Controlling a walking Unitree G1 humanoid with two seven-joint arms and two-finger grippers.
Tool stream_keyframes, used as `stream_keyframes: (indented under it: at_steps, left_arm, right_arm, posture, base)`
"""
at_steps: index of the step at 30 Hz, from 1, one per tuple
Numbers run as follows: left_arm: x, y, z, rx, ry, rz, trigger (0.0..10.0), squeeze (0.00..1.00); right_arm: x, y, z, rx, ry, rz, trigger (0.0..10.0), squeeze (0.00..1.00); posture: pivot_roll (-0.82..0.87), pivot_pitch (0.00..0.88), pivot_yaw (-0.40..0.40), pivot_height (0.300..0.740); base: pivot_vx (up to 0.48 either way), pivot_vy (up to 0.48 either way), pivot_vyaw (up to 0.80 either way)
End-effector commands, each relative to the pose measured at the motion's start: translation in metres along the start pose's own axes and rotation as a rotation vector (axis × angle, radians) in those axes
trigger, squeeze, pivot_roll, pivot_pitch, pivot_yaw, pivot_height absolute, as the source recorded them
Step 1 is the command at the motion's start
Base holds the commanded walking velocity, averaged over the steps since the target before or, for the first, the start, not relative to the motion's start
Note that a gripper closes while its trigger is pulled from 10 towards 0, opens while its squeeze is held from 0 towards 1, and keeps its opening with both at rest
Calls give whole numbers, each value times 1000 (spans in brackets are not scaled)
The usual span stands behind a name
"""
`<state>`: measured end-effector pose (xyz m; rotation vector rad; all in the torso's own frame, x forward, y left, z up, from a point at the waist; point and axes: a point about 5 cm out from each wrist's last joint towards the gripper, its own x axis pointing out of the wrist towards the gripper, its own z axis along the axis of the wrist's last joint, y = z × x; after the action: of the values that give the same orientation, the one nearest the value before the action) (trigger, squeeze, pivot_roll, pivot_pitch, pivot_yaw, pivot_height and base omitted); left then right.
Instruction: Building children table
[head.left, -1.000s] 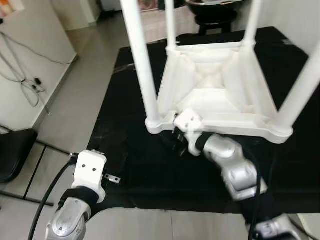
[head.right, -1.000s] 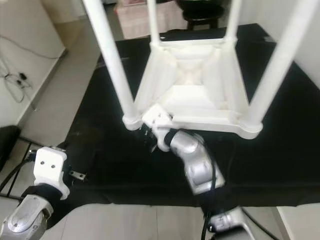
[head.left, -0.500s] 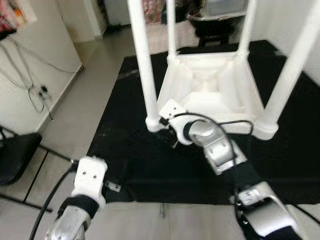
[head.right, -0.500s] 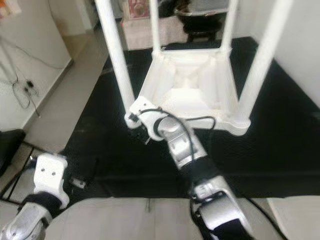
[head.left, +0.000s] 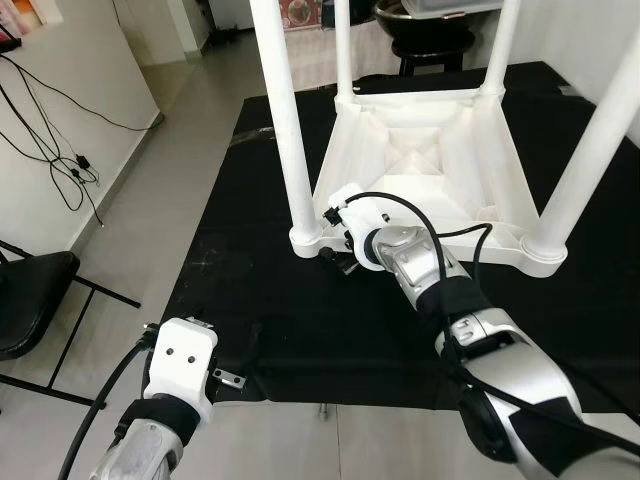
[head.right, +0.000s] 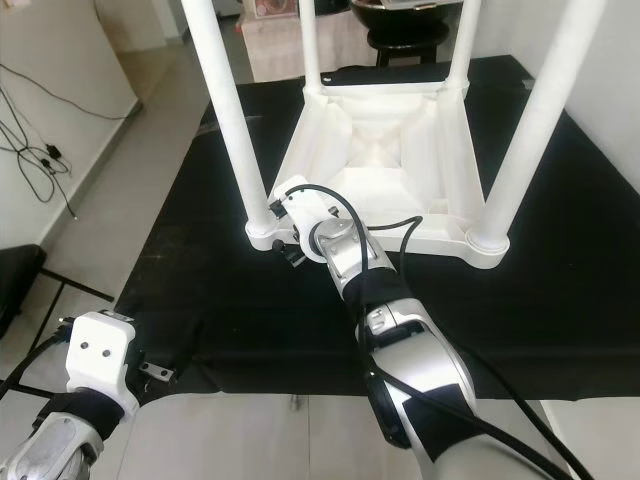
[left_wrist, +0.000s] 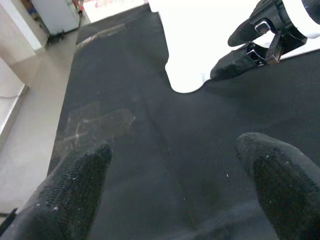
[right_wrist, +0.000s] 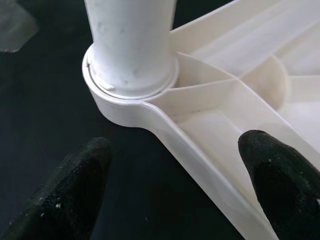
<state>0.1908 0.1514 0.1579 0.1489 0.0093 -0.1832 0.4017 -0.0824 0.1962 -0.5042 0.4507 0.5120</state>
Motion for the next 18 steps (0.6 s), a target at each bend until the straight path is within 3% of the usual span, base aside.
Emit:
stream_keyframes:
  at_steps: [1,2,3,4,5,6,7,11,12,14,18]
  left_arm:
    - [-5,-1,-1,-2,23,1,10000,0]
    - [-7,-2,-1,-5,25,-2,10000,0]
    - [-7,-2,-1,-5,25,-2,10000,0]
    - [-8,-3,-1,-7,26,-3,10000,0]
    - [-8,-3,-1,-7,26,-3,10000,0]
    - [-8,-4,0,-9,28,-4,10000,0]
    - [-9,-5,0,-13,31,-5,10000,0]
    - [-10,-6,0,-19,34,-4,10000,0]
    - [-10,-7,0,-21,34,-4,10000,0]
    - [-10,-7,0,-25,35,-4,10000,0]
    - [-10,-8,0,-28,35,-3,10000,0]
  right_arm:
    - [2,7,1,-30,44,48,9843,0]
    - [4,6,1,-28,59,51,5490,0]
    - [4,6,1,-28,59,51,5490,0]
    - [4,6,2,-23,66,50,4039,0]
    - [4,6,2,-23,66,50,4039,0]
    - [5,8,2,-30,77,67,3020,0]
    - [6,11,2,-45,91,102,392,0]
    - [7,19,3,-78,114,176,627,0]
    - [7,21,3,-96,122,203,0,0]
    - [7,27,4,-181,130,274,0,0]
    - [6,33,6,-210,135,336,0,0]
  posture:
    - [27,214,102,740]
    - [28,224,96,740]
    - [28,224,96,740]
    - [28,224,96,740]
    - [28,224,96,740]
    - [31,232,91,740]
    - [31,235,89,740]
    - [30,238,85,740]
    - [27,240,79,740]
    - [25,241,77,740]
    - [23,238,74,740]
  base:
    - [0,0,0]
    - [0,0,0]
    - [0,0,0]
    - [0,0,0]
    - [0,0,0]
    - [0,0,0]
    - [0,0,0]
    - [0,0,0]
    - [0,0,0]
    - [0,0,0]
    - [0,0,0]
